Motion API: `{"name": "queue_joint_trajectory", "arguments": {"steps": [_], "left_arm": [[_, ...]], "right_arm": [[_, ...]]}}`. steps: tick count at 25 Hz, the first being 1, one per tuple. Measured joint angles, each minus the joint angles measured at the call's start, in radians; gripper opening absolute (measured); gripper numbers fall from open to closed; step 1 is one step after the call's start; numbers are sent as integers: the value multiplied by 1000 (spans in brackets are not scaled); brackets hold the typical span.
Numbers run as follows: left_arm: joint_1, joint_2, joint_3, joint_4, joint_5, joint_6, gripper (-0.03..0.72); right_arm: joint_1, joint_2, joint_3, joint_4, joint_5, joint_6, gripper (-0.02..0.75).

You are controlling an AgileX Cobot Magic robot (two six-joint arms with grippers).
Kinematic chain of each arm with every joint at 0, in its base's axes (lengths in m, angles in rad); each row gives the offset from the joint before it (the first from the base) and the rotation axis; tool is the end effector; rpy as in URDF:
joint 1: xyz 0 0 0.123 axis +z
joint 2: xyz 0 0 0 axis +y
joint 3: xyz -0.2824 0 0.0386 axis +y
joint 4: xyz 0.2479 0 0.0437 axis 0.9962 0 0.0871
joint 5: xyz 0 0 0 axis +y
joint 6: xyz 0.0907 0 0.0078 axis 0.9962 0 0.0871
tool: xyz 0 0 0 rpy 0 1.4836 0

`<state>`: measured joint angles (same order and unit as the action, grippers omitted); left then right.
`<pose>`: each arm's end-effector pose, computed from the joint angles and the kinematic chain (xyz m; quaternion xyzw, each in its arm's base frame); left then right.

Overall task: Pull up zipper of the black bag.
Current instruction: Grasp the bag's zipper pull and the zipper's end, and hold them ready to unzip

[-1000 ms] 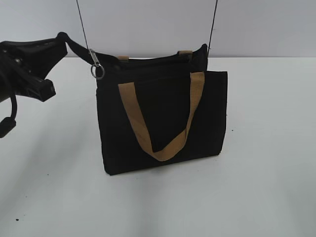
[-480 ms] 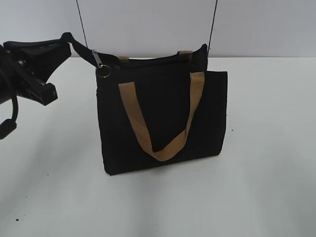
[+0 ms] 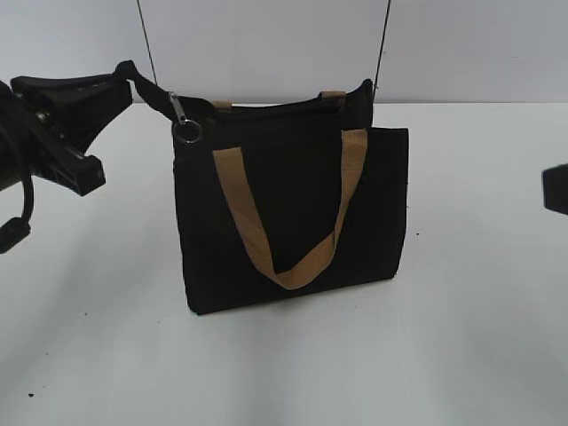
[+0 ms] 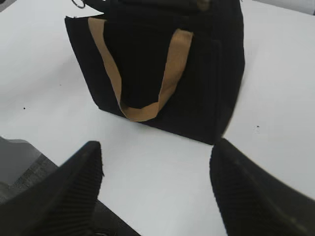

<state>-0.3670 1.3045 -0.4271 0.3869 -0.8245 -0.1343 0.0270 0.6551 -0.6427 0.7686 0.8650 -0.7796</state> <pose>0.2173 -0.1105 0.2424 0.2701 0.6550 -0.1791 0.6826 0.1092 0.0512 0.3210 -0.2295 0.8342 0.2018 0.4590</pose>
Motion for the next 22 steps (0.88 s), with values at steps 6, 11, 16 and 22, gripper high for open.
{"name": "queue_joint_trajectory", "arguments": {"steps": [6,11,16,22], "left_arm": [[0,0,0,1,0,0,27],[0,0,0,1,0,0,27],[0,0,-1,1,0,0,27],[0,0,-1,1,0,0,27]], "right_arm": [[125,298,-131,3,-17,-5,522],[277,490,-258,3,-59,-5,522],[432,665,-366,4,-174,-19,522],[560,823,-420,7,-294,-91,522]]}}
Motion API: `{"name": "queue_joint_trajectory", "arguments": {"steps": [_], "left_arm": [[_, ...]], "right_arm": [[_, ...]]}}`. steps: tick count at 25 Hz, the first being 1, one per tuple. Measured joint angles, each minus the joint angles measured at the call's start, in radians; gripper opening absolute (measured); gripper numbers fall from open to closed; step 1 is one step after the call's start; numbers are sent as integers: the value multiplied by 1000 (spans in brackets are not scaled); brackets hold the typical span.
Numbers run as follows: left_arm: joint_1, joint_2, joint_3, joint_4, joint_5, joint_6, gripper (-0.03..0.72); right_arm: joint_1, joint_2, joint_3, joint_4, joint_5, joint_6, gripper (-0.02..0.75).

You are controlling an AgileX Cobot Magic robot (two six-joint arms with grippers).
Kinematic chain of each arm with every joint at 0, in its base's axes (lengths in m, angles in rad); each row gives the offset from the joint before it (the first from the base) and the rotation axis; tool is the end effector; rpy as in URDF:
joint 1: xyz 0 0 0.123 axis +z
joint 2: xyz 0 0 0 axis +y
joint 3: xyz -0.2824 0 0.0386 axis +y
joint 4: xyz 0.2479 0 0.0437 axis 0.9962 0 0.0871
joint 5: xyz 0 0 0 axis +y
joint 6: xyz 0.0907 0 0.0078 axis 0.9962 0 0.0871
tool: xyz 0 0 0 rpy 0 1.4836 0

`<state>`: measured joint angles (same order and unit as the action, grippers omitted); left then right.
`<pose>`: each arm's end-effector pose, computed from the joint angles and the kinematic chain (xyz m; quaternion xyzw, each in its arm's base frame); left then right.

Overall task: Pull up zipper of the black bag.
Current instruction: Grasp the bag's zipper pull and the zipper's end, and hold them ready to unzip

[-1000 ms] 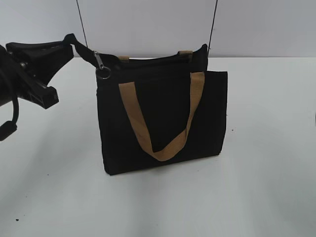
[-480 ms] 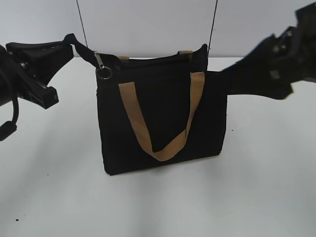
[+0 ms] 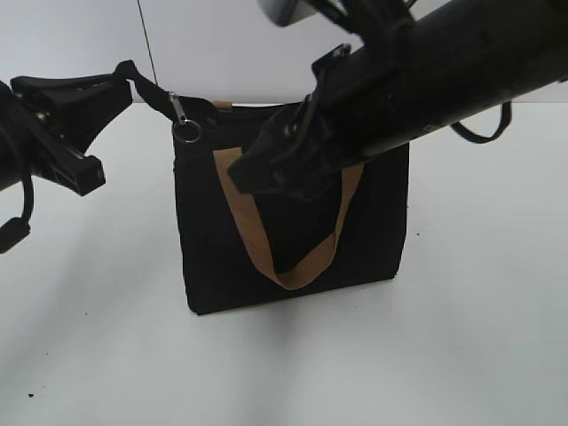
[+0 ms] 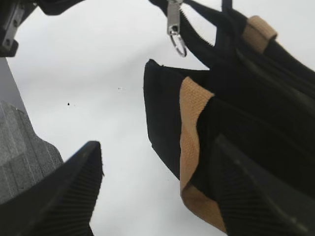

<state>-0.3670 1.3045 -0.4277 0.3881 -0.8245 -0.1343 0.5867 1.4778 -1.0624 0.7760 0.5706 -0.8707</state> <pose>0.2173 -0.1106 0.2425 0.2706 0.6546 -0.1791 0.6827 0.2455 0.2047 0.2897 -0.4079 0.8073 0.2517 0.3443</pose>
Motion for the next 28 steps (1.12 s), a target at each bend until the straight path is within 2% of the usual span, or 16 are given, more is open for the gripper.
{"name": "queue_joint_trajectory", "arguments": {"steps": [10,17,28], "left_arm": [[0,0,0,0,0,0,27],[0,6,0,0,1,0,27],[0,6,0,1,2,0,26]], "right_arm": [[110,158,-29,1,-208,-120,515],[113,240,-148,3,-225,-124,371],[113,302,-164,3,-285,-126,213]]}}
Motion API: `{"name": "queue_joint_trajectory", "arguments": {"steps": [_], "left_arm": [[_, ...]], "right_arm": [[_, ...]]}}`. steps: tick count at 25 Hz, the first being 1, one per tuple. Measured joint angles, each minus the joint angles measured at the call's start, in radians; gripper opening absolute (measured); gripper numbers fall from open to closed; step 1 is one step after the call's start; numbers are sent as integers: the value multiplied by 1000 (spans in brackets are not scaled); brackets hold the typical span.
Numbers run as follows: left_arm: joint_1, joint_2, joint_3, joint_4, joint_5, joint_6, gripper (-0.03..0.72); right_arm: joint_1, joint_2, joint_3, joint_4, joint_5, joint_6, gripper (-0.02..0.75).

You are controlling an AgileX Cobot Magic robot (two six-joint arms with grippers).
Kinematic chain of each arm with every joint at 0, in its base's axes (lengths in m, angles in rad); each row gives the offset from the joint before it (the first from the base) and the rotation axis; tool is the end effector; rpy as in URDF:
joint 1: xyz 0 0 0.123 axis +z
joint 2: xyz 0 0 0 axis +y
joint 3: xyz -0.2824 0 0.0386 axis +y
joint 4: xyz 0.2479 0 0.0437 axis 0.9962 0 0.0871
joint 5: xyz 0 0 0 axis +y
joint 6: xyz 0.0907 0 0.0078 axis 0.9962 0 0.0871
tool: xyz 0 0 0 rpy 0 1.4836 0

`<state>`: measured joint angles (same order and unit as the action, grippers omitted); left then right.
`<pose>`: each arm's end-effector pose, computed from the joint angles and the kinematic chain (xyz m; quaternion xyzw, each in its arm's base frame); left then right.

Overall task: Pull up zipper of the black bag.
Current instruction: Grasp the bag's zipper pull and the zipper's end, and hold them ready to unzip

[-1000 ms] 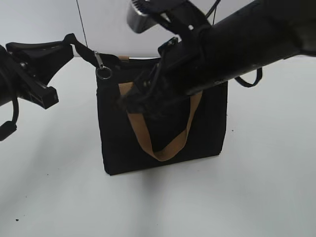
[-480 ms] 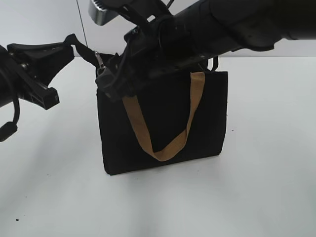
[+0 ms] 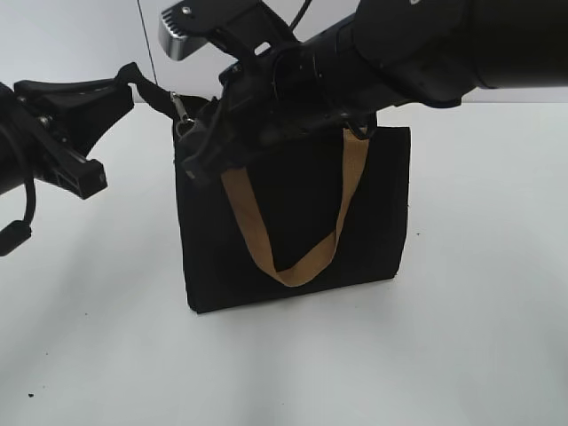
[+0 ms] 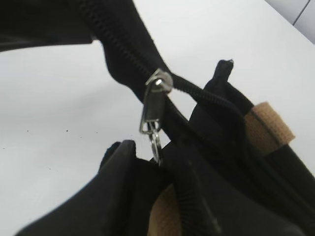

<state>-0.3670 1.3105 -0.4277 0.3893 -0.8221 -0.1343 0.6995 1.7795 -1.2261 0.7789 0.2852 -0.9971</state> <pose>0.2180 -0.1109 0.2409 0.2715 0.6574 -0.1787 0.6798 0.2944 0.2713 0.2425 -0.4437 0.7799 0.1858 0.4005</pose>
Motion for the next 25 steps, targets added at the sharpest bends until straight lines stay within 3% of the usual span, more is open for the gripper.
{"name": "queue_joint_trajectory", "arguments": {"steps": [9,18,25], "left_arm": [[0,0,0,3,45,0,26],[0,0,0,3,67,0,26],[0,0,0,2,237,0,26]], "right_arm": [[1,-1,-2,0,-15,-1,-9],[1,-7,-2,0,-16,7,-13],[-18,-33,-2,1,23,127,-13]]}}
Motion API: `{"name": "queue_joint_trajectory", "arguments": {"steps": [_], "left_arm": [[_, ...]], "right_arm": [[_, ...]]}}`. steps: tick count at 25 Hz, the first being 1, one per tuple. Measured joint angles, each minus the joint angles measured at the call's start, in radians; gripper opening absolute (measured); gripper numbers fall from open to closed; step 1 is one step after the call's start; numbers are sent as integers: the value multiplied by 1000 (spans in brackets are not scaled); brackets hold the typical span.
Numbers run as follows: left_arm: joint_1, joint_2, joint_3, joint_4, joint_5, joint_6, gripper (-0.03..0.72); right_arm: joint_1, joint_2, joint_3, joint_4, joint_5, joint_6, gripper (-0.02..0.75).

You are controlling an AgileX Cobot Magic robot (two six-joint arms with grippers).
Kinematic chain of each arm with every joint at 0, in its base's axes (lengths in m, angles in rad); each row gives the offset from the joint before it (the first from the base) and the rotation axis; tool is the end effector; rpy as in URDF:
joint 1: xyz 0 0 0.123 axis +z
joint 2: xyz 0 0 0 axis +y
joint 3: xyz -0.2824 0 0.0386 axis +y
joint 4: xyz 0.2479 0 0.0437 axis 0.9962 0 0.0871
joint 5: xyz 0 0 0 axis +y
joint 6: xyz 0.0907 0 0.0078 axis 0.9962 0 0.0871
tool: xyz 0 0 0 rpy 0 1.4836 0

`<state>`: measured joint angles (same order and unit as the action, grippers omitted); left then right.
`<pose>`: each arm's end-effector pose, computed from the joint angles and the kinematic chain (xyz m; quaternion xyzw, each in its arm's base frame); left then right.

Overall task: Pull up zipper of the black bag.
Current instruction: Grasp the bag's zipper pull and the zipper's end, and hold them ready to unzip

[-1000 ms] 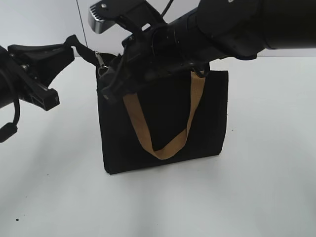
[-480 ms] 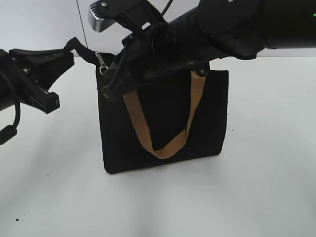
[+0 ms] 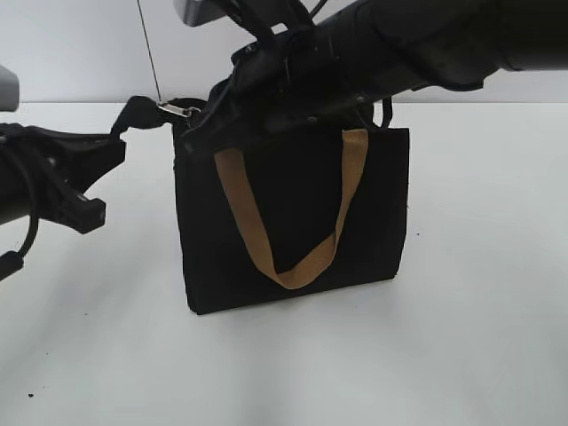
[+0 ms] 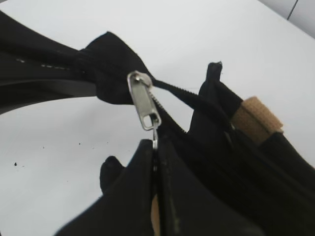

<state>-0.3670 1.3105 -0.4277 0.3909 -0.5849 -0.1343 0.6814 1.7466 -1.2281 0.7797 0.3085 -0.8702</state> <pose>0.2191 -0.1047 0.2202 0.2806 0.7351 -0.1351 0.6022 0.2944 0.2639 0.2552 -0.3894 0.8035 0.2154 0.3954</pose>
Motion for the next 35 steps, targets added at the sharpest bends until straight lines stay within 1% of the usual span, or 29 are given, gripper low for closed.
{"name": "queue_joint_trajectory", "arguments": {"steps": [4,11,19,26,32,35], "left_arm": [[0,0,0,-2,90,0,26],[0,0,0,-3,151,0,26],[-2,0,-7,-43,175,0,26],[47,0,-8,-57,234,0,25],[55,0,-9,-79,247,0,25],[56,0,-9,-81,247,0,25]], "right_arm": [[-27,-7,0,0,45,70,-13],[-117,-21,0,3,165,153,-13],[-230,-67,0,15,252,164,-13],[-348,-68,0,14,320,165,-13],[-433,-69,0,-45,358,171,-13],[-450,-71,0,-57,366,172,-13]]}}
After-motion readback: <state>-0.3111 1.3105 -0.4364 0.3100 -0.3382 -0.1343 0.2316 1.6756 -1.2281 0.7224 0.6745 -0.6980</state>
